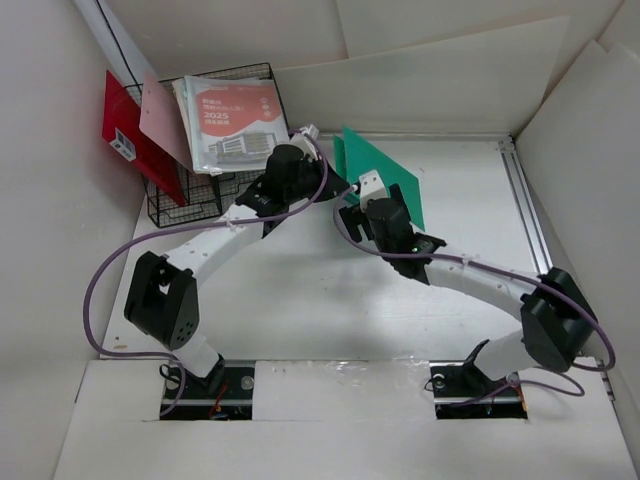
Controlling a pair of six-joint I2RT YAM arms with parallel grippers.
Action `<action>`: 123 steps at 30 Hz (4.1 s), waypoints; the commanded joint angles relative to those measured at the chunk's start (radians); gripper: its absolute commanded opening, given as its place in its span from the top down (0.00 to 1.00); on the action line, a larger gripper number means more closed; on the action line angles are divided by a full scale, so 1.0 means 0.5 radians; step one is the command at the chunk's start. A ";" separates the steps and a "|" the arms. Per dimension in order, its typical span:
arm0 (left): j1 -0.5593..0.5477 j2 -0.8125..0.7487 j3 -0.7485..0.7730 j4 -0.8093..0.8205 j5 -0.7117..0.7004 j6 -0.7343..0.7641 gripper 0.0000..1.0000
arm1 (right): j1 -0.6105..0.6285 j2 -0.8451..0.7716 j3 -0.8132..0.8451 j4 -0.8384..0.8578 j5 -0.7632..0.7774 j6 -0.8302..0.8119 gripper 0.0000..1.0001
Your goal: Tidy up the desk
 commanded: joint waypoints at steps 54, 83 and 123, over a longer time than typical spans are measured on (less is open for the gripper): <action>0.015 -1.571 -0.728 -0.019 -1.511 -0.188 0.50 | -0.148 -0.763 0.334 0.163 -0.415 0.496 1.00; 0.736 -1.607 -0.826 -0.265 -1.070 -0.369 0.65 | 0.095 -0.748 0.507 0.127 -0.866 0.542 1.00; 0.577 -1.222 -0.587 0.180 0.415 -0.243 0.10 | 0.573 -0.306 0.271 -0.638 0.435 0.515 1.00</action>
